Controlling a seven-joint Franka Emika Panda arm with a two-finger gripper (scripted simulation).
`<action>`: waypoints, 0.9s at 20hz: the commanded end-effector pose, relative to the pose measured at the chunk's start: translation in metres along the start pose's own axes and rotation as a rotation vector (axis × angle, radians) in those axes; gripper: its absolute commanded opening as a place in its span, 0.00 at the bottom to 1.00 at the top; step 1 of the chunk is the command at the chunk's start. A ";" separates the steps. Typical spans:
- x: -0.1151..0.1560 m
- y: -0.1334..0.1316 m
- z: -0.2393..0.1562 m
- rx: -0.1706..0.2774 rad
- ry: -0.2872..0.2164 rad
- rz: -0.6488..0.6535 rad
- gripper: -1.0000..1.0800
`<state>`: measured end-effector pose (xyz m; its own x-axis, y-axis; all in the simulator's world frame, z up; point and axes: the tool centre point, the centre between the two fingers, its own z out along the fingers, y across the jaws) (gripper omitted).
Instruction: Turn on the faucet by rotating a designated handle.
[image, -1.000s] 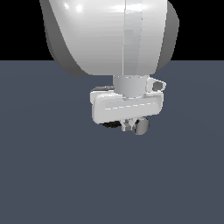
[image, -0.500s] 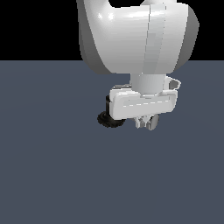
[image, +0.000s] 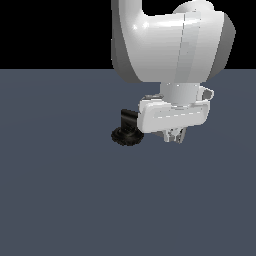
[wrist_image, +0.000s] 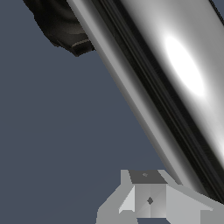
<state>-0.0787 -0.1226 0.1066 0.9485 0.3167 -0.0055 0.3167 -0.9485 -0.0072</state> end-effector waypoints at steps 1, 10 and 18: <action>-0.001 0.021 -0.001 -0.007 0.006 0.017 0.00; 0.015 0.027 0.000 0.000 0.001 -0.001 0.00; 0.034 0.047 -0.001 -0.001 0.002 0.002 0.00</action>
<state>-0.0431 -0.1615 0.1066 0.9543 0.2988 -0.0108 0.2987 -0.9543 -0.0088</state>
